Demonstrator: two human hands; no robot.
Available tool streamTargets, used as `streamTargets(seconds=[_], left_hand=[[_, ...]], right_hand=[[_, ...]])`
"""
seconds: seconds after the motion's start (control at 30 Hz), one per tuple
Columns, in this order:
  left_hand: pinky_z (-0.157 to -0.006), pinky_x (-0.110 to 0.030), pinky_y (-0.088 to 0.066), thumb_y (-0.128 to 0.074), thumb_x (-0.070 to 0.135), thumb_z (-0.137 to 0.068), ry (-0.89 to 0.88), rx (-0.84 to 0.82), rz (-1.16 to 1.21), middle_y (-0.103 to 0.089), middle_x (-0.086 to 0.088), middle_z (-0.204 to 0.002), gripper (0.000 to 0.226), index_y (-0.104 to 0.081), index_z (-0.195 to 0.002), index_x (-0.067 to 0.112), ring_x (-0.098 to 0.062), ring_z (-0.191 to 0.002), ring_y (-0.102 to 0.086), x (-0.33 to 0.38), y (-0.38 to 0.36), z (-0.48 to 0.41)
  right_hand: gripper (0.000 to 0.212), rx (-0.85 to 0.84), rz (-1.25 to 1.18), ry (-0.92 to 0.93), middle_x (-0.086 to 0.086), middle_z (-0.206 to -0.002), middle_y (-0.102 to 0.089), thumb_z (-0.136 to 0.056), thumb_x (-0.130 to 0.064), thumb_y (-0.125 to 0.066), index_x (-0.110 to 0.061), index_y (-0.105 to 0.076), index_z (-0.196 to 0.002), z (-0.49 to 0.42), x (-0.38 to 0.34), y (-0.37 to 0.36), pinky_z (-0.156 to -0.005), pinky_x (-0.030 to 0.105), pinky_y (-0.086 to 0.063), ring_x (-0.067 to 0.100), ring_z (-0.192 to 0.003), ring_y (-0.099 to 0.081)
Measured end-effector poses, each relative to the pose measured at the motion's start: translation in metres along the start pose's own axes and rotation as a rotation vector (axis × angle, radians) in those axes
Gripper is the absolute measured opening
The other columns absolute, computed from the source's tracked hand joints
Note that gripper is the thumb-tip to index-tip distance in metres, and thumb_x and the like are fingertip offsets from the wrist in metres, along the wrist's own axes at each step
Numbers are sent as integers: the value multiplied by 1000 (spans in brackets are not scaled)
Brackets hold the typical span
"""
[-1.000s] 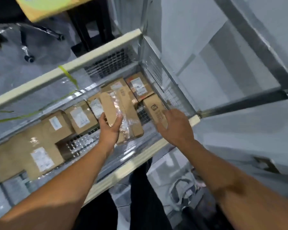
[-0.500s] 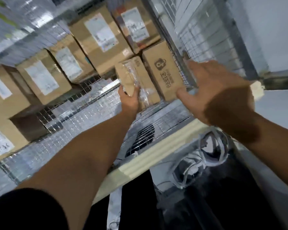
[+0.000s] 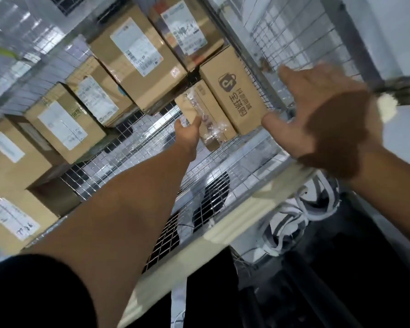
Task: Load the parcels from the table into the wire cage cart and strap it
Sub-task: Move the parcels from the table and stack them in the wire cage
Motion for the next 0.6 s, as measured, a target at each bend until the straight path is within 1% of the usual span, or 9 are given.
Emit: streamTargets(seconds=[0.07,0.13,0.2,0.23,0.3,0.37,0.43,0.5,0.6], left_hand=[[-121,-60,-27,-67,53,-95,9,-41,-68,-27,-14,-168,91,-14,-164,27,-40,-150,-32,11,10,35],[-121,-57,-24,-64,54,-97,-38,-107,-127,-25,-10,-170,85,-18,-164,26,-37,-152,-29,29,18,80],[-118,-51,-26,-63,55,-97,-153,-180,-204,-26,-6,-169,81,-24,-163,26,-30,-151,-31,55,21,131],[-116,-47,-27,-62,56,-97,-222,-213,-238,-29,-4,-168,78,-28,-161,26,-26,-147,-35,68,22,159],[-111,-37,-31,-62,58,-96,-350,-271,-306,-37,2,-163,72,-38,-156,27,-16,-137,-42,91,27,214],[-108,-33,-33,-61,63,-95,-472,-335,-401,-41,6,-160,68,-45,-152,30,-11,-137,-44,108,28,272],[-112,-33,-36,-59,60,-98,-587,-360,-528,-43,6,-159,61,-48,-150,29,-12,-141,-43,117,26,328],[-118,-34,-36,-58,48,-103,-680,-377,-603,-47,3,-156,52,-52,-148,23,-12,-142,-44,113,19,381],[-114,-25,-36,-58,44,-104,-782,-484,-637,-52,6,-145,45,-57,-142,21,-8,-136,-46,85,-6,462]], right_hand=[[86,-25,-35,-14,17,-150,-54,-93,-74,-27,-22,-30,-161,4,-2,6,-112,55,-39,36,-142,-45],[77,7,-191,-12,14,-145,-60,-95,-67,-37,-21,-39,-158,12,-6,17,-118,53,-34,34,-139,-49],[66,86,-464,-72,7,-143,-62,-98,-56,-46,-20,-50,-153,25,-5,32,-125,49,-25,25,-138,-51],[61,138,-677,-162,3,-141,-62,-99,-50,-50,-19,-53,-150,36,1,38,-125,45,-25,20,-136,-52],[57,269,-1076,-406,-5,-137,-58,-99,-44,-55,-19,-53,-149,74,16,48,-120,36,-35,12,-132,-52],[56,347,-1261,-584,-8,-140,-55,-99,-44,-57,-20,-51,-150,130,19,58,-119,35,-37,10,-135,-50],[56,370,-1374,-707,-4,-149,-53,-102,-39,-58,-19,-48,-153,199,16,63,-122,41,-34,13,-141,-47],[55,386,-1386,-792,3,-150,-55,-102,-36,-59,-16,-49,-152,272,17,69,-121,43,-35,19,-140,-50],[60,436,-1201,-888,2,-149,-55,-97,-43,-57,-21,-50,-152,392,29,81,-117,27,-31,9,-135,-47]])
Point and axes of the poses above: each hand's wrist, its own z-axis away from the middle knuckle, its own y-axis out of the back of the hand, x = y × z, the point moved 10 cm from there along -z, towards the middle knuckle
